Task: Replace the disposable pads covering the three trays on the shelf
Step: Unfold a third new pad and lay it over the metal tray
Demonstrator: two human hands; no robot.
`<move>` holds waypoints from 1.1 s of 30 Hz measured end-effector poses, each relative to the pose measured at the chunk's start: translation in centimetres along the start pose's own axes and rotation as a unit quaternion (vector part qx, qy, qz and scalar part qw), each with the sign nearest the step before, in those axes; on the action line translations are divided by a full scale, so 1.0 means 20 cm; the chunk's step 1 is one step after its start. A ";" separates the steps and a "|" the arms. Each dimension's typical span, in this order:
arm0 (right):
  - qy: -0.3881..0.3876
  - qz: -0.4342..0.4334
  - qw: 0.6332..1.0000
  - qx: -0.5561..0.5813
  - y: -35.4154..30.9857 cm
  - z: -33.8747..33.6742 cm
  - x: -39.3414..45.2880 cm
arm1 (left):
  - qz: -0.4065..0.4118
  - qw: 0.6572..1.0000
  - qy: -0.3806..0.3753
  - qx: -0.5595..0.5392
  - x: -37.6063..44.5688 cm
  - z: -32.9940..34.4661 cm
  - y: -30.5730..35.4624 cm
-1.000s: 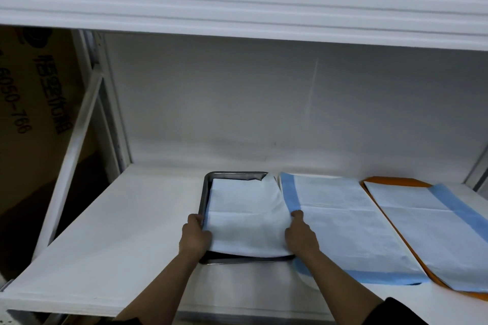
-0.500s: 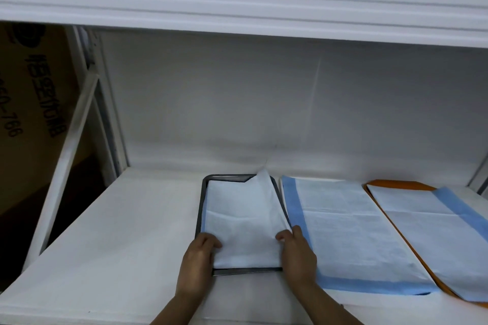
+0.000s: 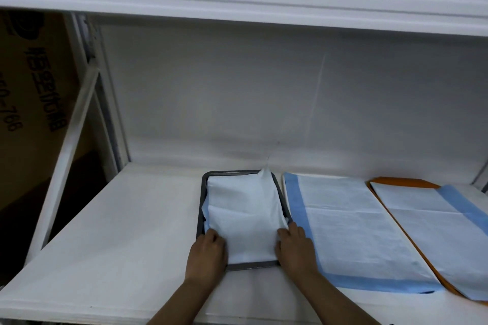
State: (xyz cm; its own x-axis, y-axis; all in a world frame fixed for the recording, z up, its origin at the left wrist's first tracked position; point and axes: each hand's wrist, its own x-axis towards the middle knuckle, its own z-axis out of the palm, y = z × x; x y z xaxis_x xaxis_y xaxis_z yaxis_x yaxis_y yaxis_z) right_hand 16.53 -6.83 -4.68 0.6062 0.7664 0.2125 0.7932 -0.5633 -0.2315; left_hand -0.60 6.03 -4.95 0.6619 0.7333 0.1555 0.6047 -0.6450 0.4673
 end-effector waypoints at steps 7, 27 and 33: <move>0.012 -0.050 0.994 -0.092 0.04 0.00 -0.02 | 0.048 0.991 0.006 0.125 -0.02 -0.05 0.06; -0.108 -0.149 0.973 -0.140 -0.07 0.02 0.31 | 0.102 0.953 -0.092 0.270 0.23 -0.04 0.03; -0.056 -0.113 0.989 -0.079 -0.13 0.10 0.38 | 0.102 0.958 -0.104 0.246 0.30 0.03 0.03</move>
State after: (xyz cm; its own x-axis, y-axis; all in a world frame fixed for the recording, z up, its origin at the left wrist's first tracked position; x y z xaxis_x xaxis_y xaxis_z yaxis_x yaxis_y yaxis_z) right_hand 18.93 1.18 -4.42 0.4089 0.9026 0.1342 0.9123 -0.4079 -0.0363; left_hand 4.04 9.92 -4.15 0.8316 0.5554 -0.0018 0.5551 -0.8313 -0.0298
